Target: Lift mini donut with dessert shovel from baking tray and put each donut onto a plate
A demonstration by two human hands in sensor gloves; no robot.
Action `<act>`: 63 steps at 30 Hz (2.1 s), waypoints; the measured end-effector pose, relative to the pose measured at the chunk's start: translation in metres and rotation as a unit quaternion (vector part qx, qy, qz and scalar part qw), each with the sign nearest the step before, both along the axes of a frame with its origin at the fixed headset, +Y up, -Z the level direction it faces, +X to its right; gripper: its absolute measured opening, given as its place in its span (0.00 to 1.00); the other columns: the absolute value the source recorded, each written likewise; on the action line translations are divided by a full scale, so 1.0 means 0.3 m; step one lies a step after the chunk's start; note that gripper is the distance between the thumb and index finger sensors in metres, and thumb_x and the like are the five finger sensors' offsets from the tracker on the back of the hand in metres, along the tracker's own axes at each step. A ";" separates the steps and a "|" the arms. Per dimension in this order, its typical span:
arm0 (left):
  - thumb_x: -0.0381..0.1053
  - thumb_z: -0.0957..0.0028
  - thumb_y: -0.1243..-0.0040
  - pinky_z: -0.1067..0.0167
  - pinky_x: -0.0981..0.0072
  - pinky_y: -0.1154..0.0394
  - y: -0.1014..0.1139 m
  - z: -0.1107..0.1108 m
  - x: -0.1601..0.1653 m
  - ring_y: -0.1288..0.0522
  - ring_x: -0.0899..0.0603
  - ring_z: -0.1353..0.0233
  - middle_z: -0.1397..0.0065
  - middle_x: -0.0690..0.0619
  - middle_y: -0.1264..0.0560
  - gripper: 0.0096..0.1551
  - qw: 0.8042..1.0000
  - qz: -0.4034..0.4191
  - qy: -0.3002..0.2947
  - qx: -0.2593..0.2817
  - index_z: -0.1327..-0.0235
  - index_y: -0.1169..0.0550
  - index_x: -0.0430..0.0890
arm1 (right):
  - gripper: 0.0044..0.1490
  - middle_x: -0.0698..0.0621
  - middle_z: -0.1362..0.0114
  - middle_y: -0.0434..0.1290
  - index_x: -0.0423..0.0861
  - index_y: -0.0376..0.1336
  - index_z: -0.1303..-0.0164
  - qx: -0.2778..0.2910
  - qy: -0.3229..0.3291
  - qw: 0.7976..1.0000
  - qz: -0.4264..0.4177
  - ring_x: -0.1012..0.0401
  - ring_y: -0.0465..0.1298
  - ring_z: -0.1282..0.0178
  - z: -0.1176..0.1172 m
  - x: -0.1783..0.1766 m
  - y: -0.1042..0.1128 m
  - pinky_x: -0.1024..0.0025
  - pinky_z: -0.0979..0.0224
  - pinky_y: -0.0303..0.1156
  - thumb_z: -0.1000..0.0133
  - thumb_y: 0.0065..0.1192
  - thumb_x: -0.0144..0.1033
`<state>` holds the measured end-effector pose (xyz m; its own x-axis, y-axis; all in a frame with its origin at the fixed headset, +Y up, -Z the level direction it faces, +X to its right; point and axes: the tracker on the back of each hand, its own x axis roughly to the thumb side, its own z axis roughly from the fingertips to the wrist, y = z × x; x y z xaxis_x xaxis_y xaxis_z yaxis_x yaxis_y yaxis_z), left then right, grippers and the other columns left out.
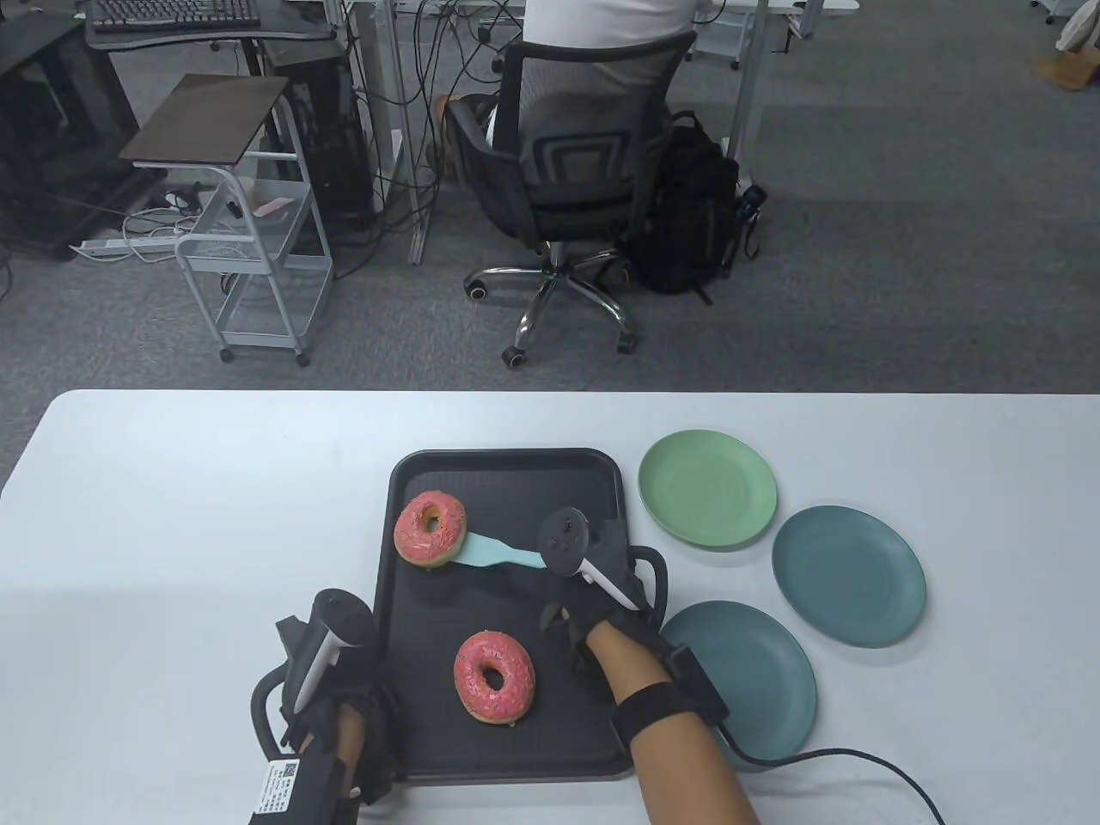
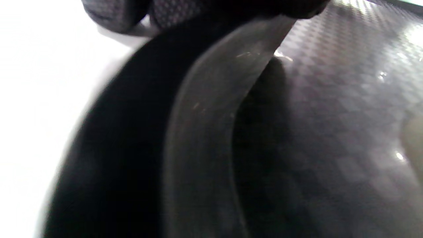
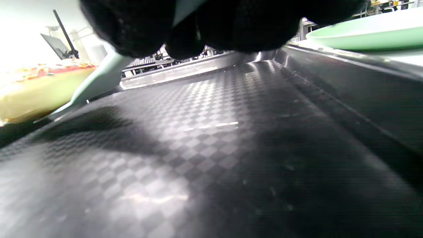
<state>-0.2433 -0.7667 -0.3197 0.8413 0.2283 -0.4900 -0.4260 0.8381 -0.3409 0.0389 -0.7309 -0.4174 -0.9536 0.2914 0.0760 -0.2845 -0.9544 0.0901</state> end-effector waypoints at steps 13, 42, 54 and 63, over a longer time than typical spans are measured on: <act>0.56 0.54 0.43 0.47 0.52 0.25 -0.006 0.006 -0.019 0.22 0.48 0.51 0.42 0.56 0.29 0.36 1.000 0.019 -0.001 0.000 0.31 0.39 0.56 | 0.37 0.42 0.41 0.74 0.42 0.65 0.34 0.035 -0.057 0.997 -0.032 0.51 0.76 0.54 0.079 0.161 0.092 0.51 0.45 0.73 0.52 0.70 0.44; 0.57 0.54 0.43 0.47 0.52 0.25 -0.011 0.011 -0.025 0.22 0.48 0.51 0.41 0.56 0.30 0.36 1.000 0.024 -0.004 0.002 0.31 0.39 0.56 | 0.37 0.41 0.45 0.76 0.39 0.67 0.36 0.053 -0.355 0.931 -0.074 0.53 0.79 0.59 0.503 1.034 0.121 0.56 0.54 0.81 0.53 0.74 0.43; 0.56 0.54 0.43 0.47 0.52 0.25 -0.012 0.011 -0.025 0.22 0.48 0.51 0.41 0.57 0.30 0.36 1.000 0.024 -0.003 0.002 0.31 0.39 0.56 | 0.36 0.43 0.45 0.78 0.40 0.68 0.39 0.041 -0.403 0.913 -0.049 0.56 0.83 0.60 0.524 1.136 0.050 0.59 0.58 0.88 0.55 0.79 0.41; 0.56 0.54 0.43 0.47 0.52 0.25 -0.012 0.011 -0.025 0.22 0.48 0.51 0.41 0.57 0.30 0.36 1.000 0.024 -0.003 0.002 0.31 0.39 0.56 | 0.37 0.44 0.44 0.79 0.44 0.66 0.37 0.038 -0.401 0.915 -0.031 0.59 0.88 0.64 0.506 1.127 0.050 0.63 0.62 0.92 0.55 0.80 0.38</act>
